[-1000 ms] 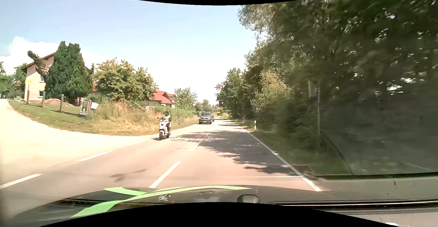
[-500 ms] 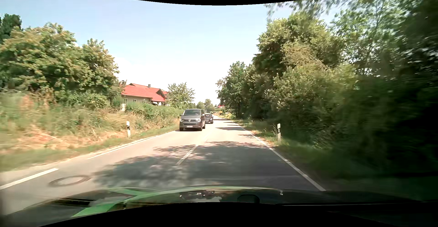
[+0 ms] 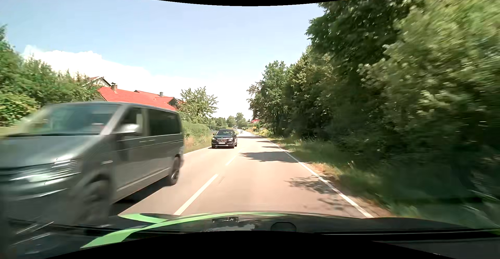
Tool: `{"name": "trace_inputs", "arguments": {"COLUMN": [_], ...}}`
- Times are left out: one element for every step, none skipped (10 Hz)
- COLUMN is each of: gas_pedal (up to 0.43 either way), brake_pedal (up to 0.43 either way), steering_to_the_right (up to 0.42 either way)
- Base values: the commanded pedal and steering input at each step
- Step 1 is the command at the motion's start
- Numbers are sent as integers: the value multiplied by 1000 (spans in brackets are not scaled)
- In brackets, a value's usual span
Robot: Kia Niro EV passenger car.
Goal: Follow the waypoints while adhering to traffic rules and regulations
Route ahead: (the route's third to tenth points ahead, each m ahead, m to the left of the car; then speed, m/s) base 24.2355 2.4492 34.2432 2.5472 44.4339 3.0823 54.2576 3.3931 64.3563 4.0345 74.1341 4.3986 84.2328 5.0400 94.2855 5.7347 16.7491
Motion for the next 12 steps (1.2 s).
{"name": "trace_inputs", "arguments": {"gas_pedal": [130,130,130,138,150,150,157,157,169,169,150,130], "brake_pedal": [0,0,0,0,0,0,0,0,0,0,0,0], "steering_to_the_right": [-8,-7,-8,-8,-8,-8,-8,-7,-7,-7,-7,-7]}}
